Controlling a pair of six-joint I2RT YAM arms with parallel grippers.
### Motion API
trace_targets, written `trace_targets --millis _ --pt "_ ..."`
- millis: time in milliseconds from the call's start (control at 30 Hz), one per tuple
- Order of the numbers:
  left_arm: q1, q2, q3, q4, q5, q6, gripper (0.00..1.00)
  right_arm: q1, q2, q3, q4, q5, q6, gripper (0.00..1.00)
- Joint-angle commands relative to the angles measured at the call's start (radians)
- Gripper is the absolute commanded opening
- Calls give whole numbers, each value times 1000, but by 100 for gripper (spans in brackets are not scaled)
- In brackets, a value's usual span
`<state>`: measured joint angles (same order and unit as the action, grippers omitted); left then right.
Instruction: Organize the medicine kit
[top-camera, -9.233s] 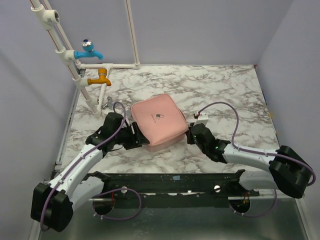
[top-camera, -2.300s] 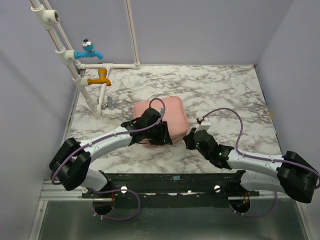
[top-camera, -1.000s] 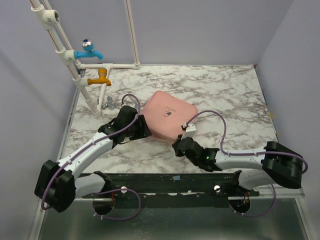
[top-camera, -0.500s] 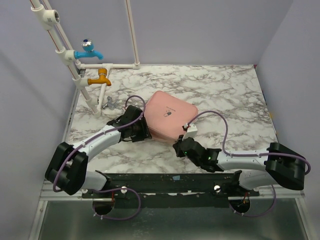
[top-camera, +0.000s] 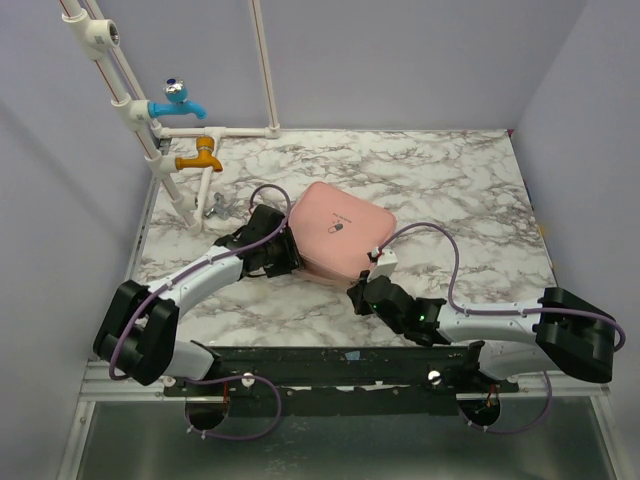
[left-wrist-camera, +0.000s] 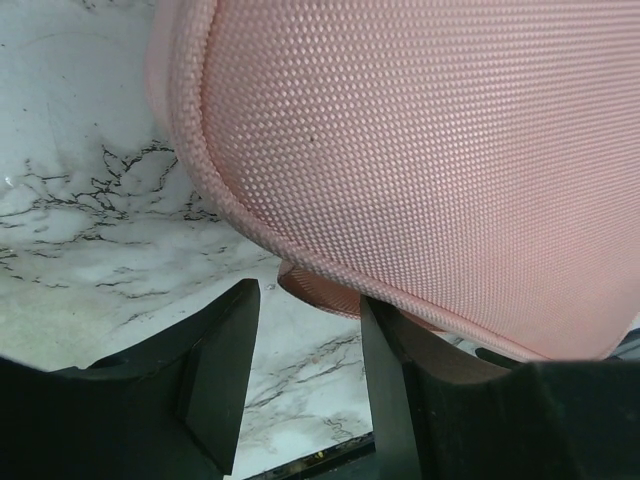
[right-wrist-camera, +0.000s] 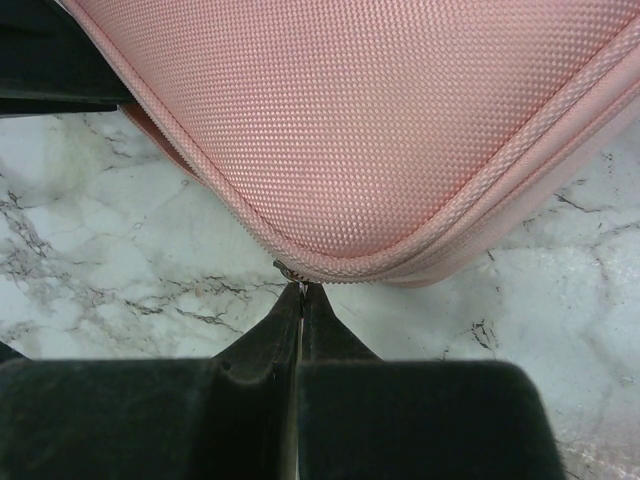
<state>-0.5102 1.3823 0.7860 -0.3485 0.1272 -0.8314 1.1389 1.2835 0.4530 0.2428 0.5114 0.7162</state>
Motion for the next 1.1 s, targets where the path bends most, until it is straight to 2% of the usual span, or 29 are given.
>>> trace_targets --millis 0,400,467,567,733,1067 --pt "8 -51 18 6 1 -18 47 12 17 -27 -62 2 10 1" --pt "9 41 6 50 9 -42 46 12 6 -23 -76 12 5 1" --pt "7 57 11 57 16 -37 41 12 2 -25 -81 19 9 1" --pt "9 76 13 70 23 -29 28 12 3 -27 -87 29 17 1" --pt "9 91 11 81 29 -13 0 13 13 -9 -136 70 47 1" --pt "37 40 -16 83 28 14 0 11 -56 0 -295 156 95 1"
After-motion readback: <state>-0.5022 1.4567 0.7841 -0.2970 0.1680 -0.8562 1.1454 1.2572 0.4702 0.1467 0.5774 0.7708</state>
